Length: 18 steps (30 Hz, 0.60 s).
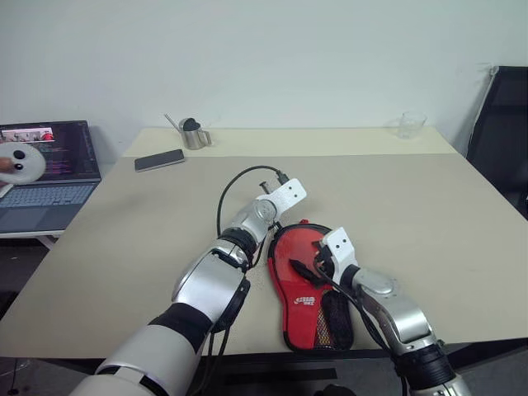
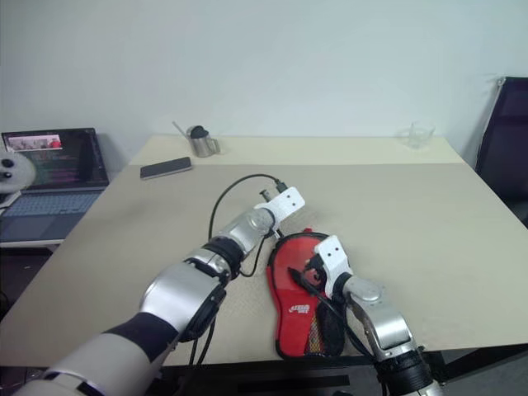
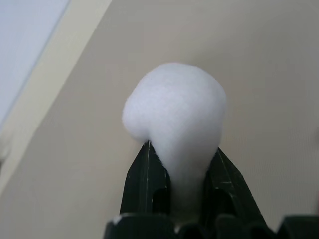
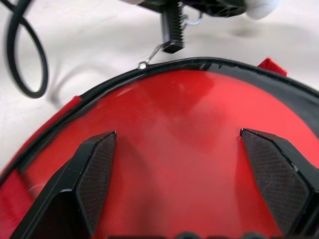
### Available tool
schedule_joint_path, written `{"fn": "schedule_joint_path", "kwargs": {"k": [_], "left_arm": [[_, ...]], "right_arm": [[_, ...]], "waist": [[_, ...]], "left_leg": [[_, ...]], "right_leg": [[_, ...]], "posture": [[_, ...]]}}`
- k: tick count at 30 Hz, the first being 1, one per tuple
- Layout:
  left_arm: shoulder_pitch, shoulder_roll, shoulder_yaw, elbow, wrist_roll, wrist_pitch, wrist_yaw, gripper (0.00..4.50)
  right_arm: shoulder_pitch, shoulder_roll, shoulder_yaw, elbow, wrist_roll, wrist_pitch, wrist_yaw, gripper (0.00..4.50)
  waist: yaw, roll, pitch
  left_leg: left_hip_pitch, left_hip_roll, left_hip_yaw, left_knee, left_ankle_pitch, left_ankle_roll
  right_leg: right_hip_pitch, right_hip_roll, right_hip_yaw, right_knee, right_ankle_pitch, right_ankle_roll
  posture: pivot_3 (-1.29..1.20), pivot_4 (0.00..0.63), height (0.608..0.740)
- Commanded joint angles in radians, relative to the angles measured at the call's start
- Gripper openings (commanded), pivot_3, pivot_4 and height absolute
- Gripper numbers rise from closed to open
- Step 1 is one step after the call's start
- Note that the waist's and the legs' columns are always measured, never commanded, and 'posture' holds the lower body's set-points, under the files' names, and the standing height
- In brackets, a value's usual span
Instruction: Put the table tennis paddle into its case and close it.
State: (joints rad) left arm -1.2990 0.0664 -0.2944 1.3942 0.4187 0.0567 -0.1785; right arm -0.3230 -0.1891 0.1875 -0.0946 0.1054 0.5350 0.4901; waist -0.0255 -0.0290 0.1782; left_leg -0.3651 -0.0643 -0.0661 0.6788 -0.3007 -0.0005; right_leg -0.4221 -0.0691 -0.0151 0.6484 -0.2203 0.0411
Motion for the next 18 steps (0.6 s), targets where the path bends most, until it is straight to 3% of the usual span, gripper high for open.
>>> {"fn": "schedule_joint_path", "kwargs": {"k": [1, 10, 18], "left_arm": [[-0.053, -0.013, -0.018, -0.011, 0.044, -0.026, 0.045, 0.29], [-0.076, -0.062, -0.082, -0.006, 0.145, -0.082, 0.103, 0.29], [-0.058, -0.178, -0.153, -0.003, 0.216, -0.146, 0.083, 0.29]], "right_arm": [[0.034, -0.001, -0.003, -0.033, 0.018, 0.05, -0.011, 4.39], [0.074, -0.001, -0.01, -0.102, 0.033, 0.102, -0.04, 4.39], [0.105, 0.02, -0.005, -0.15, 0.054, 0.146, -0.079, 4.39]], "waist": [[0.0, 0.0, 0.0], [0.003, 0.0, 0.0], [0.015, 0.0, 0.0]], "left_leg": [[0.0, 0.0, 0.0, 0.0, 0.0, 0.0], [0.0, 0.0, 0.0, 0.0, 0.0, 0.0], [0.0, 0.0, 0.0, 0.0, 0.0, 0.0]], "right_leg": [[0.0, 0.0, 0.0, 0.0, 0.0, 0.0], [0.0, 0.0, -0.001, 0.0, 0.0, 0.0], [0.0, 0.0, -0.001, -0.001, 0.0, 0.0]], "posture": [[0.0, 0.15, 0.74], [0.0, 0.15, 0.74], [0.0, 0.15, 0.74]]}}
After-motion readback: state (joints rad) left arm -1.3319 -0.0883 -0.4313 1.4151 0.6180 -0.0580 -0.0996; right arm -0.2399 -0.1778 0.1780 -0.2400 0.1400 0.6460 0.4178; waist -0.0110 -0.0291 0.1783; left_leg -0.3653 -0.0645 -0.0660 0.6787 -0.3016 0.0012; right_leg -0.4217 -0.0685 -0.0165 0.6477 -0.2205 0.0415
